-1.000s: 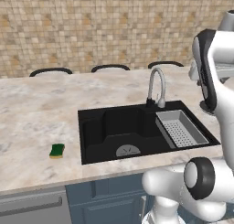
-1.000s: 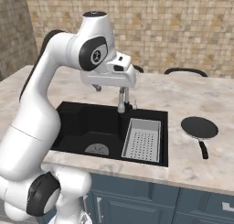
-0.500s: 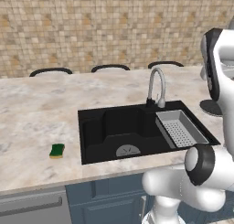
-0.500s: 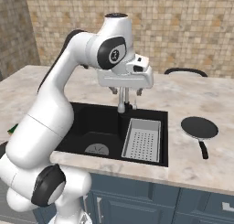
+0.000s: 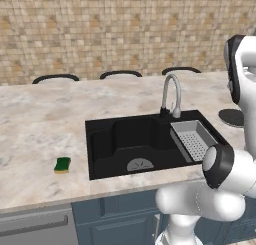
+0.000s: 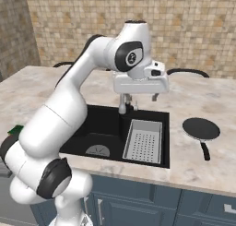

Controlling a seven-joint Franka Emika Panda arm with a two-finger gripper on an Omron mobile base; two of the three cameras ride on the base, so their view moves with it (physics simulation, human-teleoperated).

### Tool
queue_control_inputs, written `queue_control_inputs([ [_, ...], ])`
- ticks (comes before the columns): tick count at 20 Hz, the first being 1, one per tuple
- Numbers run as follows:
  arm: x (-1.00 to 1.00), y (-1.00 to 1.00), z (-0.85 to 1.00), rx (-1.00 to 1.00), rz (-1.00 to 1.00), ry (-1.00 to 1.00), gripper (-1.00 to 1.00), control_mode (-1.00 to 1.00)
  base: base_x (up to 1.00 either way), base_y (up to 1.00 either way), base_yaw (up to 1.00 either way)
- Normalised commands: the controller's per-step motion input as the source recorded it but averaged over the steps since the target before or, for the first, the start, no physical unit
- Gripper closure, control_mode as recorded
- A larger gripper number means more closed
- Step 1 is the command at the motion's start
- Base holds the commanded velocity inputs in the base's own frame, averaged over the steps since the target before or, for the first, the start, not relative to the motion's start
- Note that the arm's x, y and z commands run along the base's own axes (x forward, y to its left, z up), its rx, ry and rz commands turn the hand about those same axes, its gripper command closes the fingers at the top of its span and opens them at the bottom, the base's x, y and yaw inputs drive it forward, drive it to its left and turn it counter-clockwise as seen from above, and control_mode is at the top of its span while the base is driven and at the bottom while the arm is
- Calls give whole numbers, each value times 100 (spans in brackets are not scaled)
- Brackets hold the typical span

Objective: Pick the pan and sponge and place them into the sink. Then turn on the water.

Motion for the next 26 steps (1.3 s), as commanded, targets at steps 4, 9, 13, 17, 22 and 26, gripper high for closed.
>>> queue_control_inputs([
  [4,9,-32,-22,0,9,7,-100,-100,0,0,0],
  [9,7,-32,-27,1,8,6,-100,-100,0,0,0],
  [13,16,-30,-28,1,8,6,-100,-100,0,0,0],
  [17,17,-26,-28,0,6,1,-100,-100,0,0,0],
  [22,21,-26,-32,1,1,2,-100,-100,0,0,0],
  [26,22,-25,-28,6,0,3,-100,-100,0,0,0],
])
